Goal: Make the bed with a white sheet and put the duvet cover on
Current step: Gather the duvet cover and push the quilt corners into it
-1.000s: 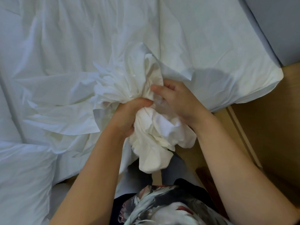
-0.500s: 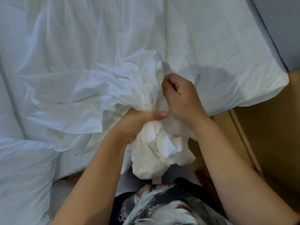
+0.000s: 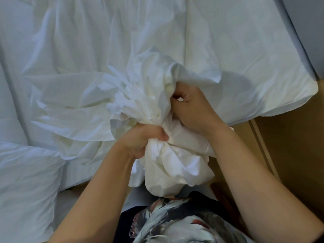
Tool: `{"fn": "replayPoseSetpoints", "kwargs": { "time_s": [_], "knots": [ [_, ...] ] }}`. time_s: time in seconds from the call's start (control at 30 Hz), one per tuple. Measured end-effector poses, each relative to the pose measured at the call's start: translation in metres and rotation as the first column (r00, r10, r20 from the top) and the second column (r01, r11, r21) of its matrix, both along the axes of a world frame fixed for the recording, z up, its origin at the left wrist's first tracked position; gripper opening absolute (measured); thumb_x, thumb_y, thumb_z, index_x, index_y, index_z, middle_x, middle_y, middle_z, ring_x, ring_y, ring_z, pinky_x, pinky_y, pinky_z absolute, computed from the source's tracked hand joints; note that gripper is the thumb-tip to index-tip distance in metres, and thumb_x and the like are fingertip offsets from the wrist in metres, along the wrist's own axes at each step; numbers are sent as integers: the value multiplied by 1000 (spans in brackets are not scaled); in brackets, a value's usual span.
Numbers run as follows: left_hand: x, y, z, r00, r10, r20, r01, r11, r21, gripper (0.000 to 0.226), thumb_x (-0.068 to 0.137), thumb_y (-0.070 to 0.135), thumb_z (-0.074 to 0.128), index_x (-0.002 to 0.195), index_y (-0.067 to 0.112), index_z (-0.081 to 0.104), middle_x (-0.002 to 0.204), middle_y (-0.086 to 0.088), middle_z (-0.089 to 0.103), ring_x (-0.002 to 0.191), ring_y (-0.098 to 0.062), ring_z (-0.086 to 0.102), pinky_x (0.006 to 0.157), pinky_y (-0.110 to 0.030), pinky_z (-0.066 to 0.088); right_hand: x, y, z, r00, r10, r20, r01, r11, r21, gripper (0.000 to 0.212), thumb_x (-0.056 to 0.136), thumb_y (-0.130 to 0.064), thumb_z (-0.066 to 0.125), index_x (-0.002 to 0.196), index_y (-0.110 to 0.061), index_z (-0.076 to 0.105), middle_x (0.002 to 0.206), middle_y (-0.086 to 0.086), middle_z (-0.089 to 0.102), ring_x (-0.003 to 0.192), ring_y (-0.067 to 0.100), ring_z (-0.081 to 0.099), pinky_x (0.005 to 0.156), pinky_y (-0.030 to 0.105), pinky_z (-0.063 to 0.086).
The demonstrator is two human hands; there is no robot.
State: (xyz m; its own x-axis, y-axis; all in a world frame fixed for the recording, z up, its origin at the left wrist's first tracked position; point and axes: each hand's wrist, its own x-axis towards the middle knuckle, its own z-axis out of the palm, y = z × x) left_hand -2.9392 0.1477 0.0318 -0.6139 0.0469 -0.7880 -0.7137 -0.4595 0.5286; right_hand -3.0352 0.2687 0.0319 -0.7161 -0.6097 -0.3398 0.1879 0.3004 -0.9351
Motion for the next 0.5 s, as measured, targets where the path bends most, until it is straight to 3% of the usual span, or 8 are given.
{"fn": "replayPoseSetpoints", "kwargs": {
  "time_s": [0.1,0.2,0.27,0.3,0.37,0.43,0.5],
  "knots": [
    [8,-2,2,1000,31,4,-31,997,73,50,37,8,72,87,6,69,83,-13,70,78,-28,69,62,-36,57,2,-14,1,1000,-16,15,16,1000,11,31,91,-8,53,62,-18,57,55,-11,53,49,4,48,45,16,38],
    [8,-1,4,1000,14,8,-15,996,85,36,47,3,77,82,10,75,86,-12,73,79,-25,71,62,-32,57,4,-22,-2,994,-112,-22,113,991,65,27,87,-7,55,65,9,53,58,11,49,54,16,42,49,28,35],
    [5,5,3,997,71,20,-72,996,47,25,53,2,79,75,13,76,81,-10,73,75,-23,72,58,-30,56,2,-20,-5,992,-121,-27,123,988,91,27,87,-9,55,76,15,55,69,24,59,62,27,49,57,39,42],
    [3,7,2,994,110,26,-111,993,29,25,53,2,81,75,13,76,79,-10,73,73,-23,72,57,-31,56,0,-16,-7,996,-88,-8,88,990,111,29,88,-13,55,81,15,57,76,26,62,66,30,53,62,41,46],
    [1,6,2,979,201,31,-201,979,-11,30,50,2,78,78,11,75,77,-11,73,71,-25,71,56,-34,57,-5,1,-11,997,3,83,-18,984,179,38,89,-31,59,81,6,59,73,12,60,64,21,53,62,34,44],
    [-1,2,-1,968,250,8,-250,968,-27,42,51,-5,69,91,6,69,87,-13,72,82,-30,70,67,-40,59,-5,21,-12,977,84,194,-138,949,284,41,82,-49,62,79,-7,62,68,0,56,61,9,51,58,24,41],
    [0,-2,-3,965,260,-29,-262,964,-54,43,56,-2,60,99,5,66,95,-15,70,91,-33,67,79,-44,57,0,33,-14,957,108,269,-185,941,282,33,82,-45,64,80,-12,67,71,0,61,64,9,55,59,23,43]
  ]
}}
